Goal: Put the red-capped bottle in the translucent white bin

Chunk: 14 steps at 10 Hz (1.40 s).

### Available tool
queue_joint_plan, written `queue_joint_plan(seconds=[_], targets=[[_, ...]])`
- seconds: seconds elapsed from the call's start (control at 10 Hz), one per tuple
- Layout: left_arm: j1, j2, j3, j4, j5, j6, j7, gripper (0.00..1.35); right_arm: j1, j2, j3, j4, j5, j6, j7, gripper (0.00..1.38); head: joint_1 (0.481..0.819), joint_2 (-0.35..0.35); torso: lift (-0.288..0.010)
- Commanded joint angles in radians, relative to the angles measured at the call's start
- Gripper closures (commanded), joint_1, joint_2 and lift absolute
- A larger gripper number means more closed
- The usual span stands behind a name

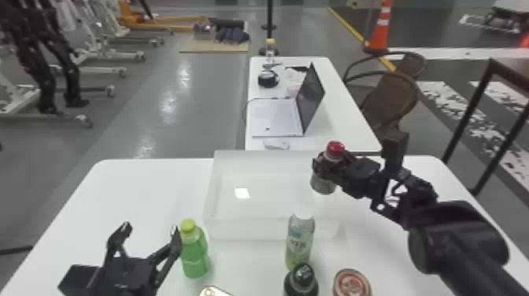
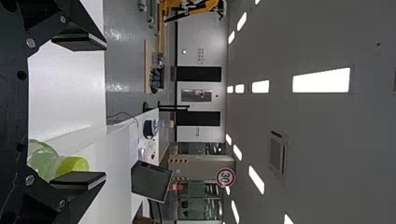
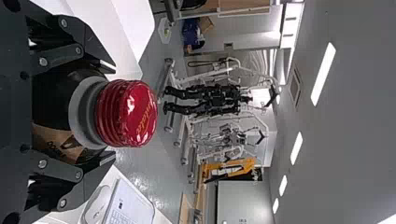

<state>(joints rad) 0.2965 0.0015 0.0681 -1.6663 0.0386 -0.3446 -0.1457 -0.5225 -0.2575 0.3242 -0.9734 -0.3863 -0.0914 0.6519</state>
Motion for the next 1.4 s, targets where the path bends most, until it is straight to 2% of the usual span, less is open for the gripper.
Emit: queue_joint_plan(seconds=[0.0,0.4,0.5,0.7,0.8,1.3], targets=[[0.0,-0.004,0.001,0.002,0.004,-0.005,0.0,0.3,-0.004,0.006,0.015,0.033,-0.008,-0.014,0.0,1.05,0.549,0.0,-0.1],[0.0,-0.004,-0.001,0.006,0.006,-0.019,0.002,0.3,-0.004,0.011,0.032,0.099,-0.014,-0.045,0.002,1.04,0.549,0.0,-0.1],[0.0,-0.004,-0.001,0.006,0.006,-0.019,0.002,0.3,-0.004,0.011,0.032,0.107,-0.014,-0.051,0.003,0.87,0.549,0.0,-0.1],[0.0,-0.004,-0.001,0.008,0.006,-0.019,0.002,0.3,-0.005,0.011,0.033,0.111,-0.016,-0.051,0.003,0.27,0.549,0.0,-0.1],[0.0,-0.004,-0.002,0.008,0.006,-0.019,0.003,0.3,-0.005,0.011,0.032,0.111,-0.014,-0.048,0.003,0.02,0.549,0.0,-0.1],[0.0,-0.004,-0.002,0.008,0.006,-0.021,0.002,0.3,-0.004,0.011,0.03,0.111,-0.016,-0.048,0.005,0.02,0.549,0.0,-0.1]])
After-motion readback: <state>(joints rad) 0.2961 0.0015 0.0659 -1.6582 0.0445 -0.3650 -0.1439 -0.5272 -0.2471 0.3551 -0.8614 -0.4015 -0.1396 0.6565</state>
